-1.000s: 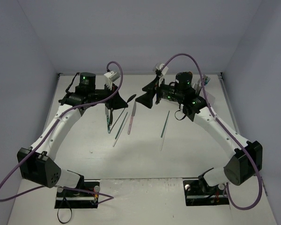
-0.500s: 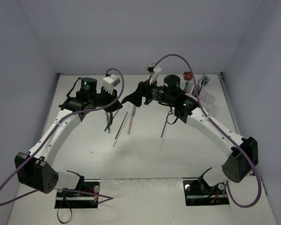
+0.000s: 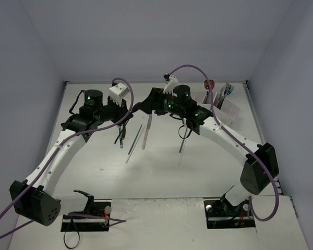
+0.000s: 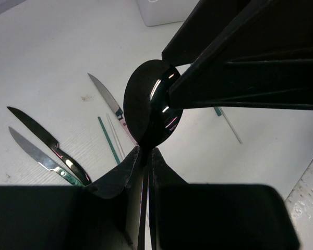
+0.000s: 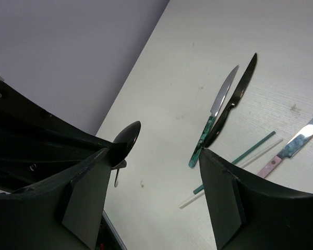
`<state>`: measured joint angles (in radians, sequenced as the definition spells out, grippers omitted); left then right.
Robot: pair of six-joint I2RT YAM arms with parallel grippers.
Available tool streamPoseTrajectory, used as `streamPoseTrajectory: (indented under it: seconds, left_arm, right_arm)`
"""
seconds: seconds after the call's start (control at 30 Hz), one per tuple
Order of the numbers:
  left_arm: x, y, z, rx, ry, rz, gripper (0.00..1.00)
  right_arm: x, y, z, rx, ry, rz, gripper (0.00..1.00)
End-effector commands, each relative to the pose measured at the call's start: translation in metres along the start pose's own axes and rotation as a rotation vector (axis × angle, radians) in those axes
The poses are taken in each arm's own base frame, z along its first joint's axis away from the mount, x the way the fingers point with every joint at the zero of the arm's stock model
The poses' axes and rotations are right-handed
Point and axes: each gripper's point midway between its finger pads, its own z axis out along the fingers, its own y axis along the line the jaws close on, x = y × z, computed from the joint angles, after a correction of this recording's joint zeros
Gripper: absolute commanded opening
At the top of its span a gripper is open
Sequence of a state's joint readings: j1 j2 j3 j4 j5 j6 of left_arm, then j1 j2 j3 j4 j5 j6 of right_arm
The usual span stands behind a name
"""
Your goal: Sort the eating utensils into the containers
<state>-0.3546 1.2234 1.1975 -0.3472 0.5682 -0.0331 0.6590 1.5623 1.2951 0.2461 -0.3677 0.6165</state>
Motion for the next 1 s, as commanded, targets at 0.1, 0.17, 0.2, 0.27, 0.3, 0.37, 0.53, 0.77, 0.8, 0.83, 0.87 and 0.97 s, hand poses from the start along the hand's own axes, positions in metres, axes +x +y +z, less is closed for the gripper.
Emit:
streamPoseTrajectory:
  seconds: [0.1,0.17,0.2,0.27,0.3,0.37,0.53,0.77,0.8,0.83,0.87,0.97]
  left_arm:
    - [-0.036,-0.003,-0.004,-0.025,-0.130,0.080,0.00]
    - [-0.036,0.000,-0.003,-0.045,-0.136,0.084,0.00]
    - [-0.036,0.001,-0.003,-0.051,-0.136,0.084,0.00]
    - [-0.035,0.002,-0.002,-0.058,-0.137,0.082,0.00]
    - [-0.035,0.002,-0.001,-0.060,-0.139,0.082,0.00]
    - [-0.036,0.002,0.000,-0.062,-0.143,0.082,0.00]
    - [-0.034,0.002,0.001,-0.062,-0.139,0.082,0.00]
    - [-0.033,0.002,0.001,-0.073,-0.137,0.080,0.00]
    - [-0.032,0.003,0.001,-0.078,-0.136,0.079,0.00]
    - [-0.032,0.005,0.000,-0.088,-0.137,0.075,0.00]
    - [-0.032,0.005,0.000,-0.092,-0.138,0.072,0.07]
    - [-0.029,0.010,0.002,-0.113,-0.125,0.051,0.37]
  right_arm:
    - [-0.037,0.050,0.011,-0.125,-0.103,0.046,0.62]
    - [-0.035,0.051,0.014,-0.131,-0.101,0.074,0.60]
    - [-0.034,0.052,0.015,-0.138,-0.099,0.076,0.59]
    - [-0.031,0.054,0.018,-0.147,-0.093,0.085,0.57]
    - [-0.030,0.054,0.020,-0.153,-0.090,0.087,0.57]
    - [-0.029,0.056,0.022,-0.163,-0.090,0.086,0.51]
    - [-0.030,0.057,0.023,-0.167,-0.097,0.077,0.30]
    - [-0.029,0.048,0.026,-0.135,-0.109,0.063,0.00]
    - [-0.031,0.048,0.025,-0.133,-0.114,0.059,0.00]
    - [-0.032,0.047,0.025,-0.131,-0.119,0.049,0.00]
    - [-0.035,0.048,0.023,-0.132,-0.126,0.041,0.00]
    - [-0.052,0.044,0.015,-0.122,-0.163,0.019,0.00]
